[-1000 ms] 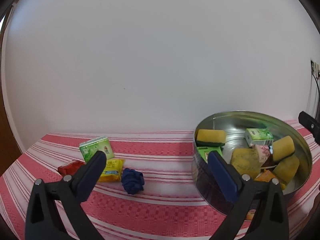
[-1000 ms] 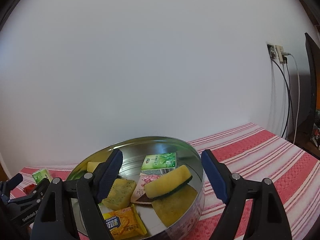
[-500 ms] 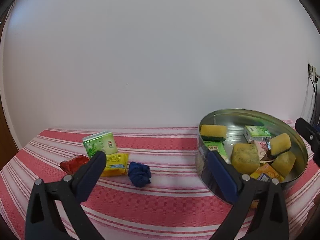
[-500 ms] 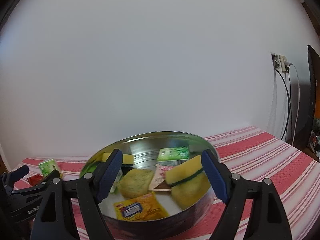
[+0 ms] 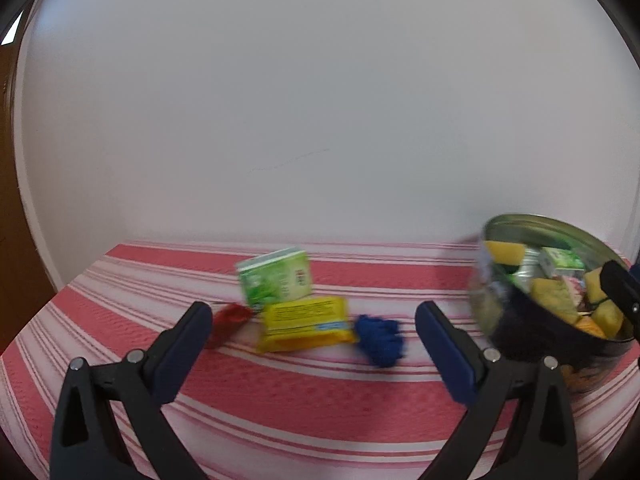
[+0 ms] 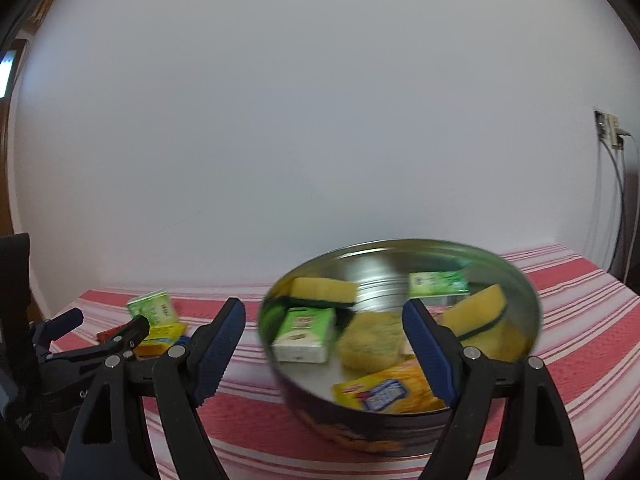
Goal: Organize objects
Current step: 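Move both grippers back toward the remaining items on the table, then grasp the blue cloth with the right gripper while the left gripper grasps the red candy packet, then carry the blue cloth and red candy packet over the tin with both grippers, then open both grippers to drop the cloth and candy packet into the tin, then move both grippers back toward the green tissue pack and yellow biscuit pack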
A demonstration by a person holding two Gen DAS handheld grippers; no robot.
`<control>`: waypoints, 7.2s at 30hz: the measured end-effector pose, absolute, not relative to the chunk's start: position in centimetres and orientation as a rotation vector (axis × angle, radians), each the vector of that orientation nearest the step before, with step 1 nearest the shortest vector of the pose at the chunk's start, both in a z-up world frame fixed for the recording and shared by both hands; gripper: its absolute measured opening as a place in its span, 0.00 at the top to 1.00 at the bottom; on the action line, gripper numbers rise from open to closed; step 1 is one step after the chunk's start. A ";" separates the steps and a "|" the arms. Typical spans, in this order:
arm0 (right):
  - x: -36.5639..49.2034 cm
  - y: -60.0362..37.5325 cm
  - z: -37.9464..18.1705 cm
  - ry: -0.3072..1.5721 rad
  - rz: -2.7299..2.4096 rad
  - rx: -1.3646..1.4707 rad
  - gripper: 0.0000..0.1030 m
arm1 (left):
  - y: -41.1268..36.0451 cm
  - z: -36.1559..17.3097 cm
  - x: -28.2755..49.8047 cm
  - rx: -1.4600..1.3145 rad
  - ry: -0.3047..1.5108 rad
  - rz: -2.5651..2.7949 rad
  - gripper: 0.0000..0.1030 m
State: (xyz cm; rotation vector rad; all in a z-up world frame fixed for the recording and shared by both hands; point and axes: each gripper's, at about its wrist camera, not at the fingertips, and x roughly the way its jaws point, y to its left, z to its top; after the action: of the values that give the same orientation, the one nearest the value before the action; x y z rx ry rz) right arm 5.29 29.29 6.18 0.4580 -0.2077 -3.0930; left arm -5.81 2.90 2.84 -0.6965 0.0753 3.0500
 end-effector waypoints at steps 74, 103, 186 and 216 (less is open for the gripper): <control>-0.9 17.3 4.4 -0.083 -2.767 0.768 0.60 | -9.1 1.0 -13.6 -0.917 -0.134 3.049 0.61; 4.0 24.3 7.0 -0.143 -2.816 0.589 0.60 | -1.8 2.6 -6.4 -0.765 -0.055 2.980 0.61; -0.4 43.5 8.1 -0.066 -3.161 0.756 0.60 | 24.0 3.4 -11.1 -0.886 0.116 2.727 0.61; 0.7 43.2 7.1 -0.206 -3.101 0.576 0.27 | 18.9 5.8 -8.1 -0.787 0.030 2.916 0.00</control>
State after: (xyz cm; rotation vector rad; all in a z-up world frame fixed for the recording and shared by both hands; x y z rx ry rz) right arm 0.69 43.22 7.09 0.5756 -0.2059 -3.1010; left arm -8.15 18.89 5.85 -0.7875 0.0300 2.9155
